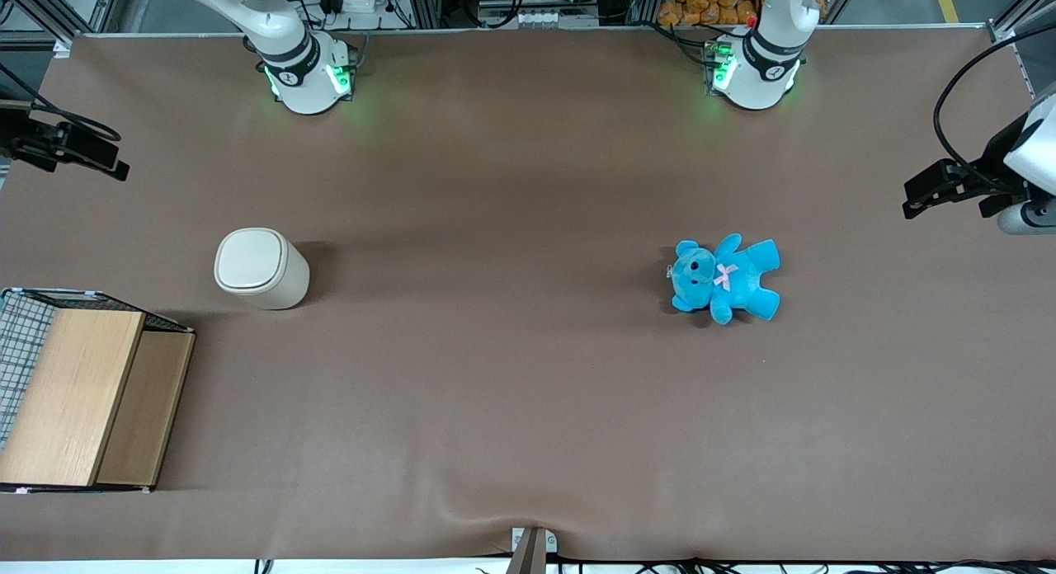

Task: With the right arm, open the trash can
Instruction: 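Move the right gripper from rest toward the white trash can, then lower the right gripper onto the trash can lid's front edge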

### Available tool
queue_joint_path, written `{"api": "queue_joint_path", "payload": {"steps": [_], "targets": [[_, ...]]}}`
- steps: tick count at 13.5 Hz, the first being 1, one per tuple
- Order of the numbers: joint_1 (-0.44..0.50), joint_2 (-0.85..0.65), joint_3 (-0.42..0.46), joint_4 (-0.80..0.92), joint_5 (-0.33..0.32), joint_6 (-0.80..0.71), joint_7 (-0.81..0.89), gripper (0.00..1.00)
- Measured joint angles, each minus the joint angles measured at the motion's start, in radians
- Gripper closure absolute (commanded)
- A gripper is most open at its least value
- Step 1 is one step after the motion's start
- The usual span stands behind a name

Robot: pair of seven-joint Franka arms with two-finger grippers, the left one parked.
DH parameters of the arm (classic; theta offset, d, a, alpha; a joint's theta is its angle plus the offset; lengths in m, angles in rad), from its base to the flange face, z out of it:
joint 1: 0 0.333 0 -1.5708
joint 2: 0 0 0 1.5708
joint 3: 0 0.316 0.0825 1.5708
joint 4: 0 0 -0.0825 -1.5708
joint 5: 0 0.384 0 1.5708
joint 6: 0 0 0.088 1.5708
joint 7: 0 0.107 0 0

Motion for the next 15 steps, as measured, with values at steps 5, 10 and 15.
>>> {"api": "queue_joint_path", "payload": {"steps": [5,10,15], "targets": [[-0.001,0.001,-0.003,-0.001,0.0,-0.001,0.002,0.0],[-0.004,0.015,-0.006,-0.001,-0.003,-0.001,0.002,0.0],[-0.02,0.082,-0.012,-0.004,-0.008,-0.001,-0.008,0.08]]}}
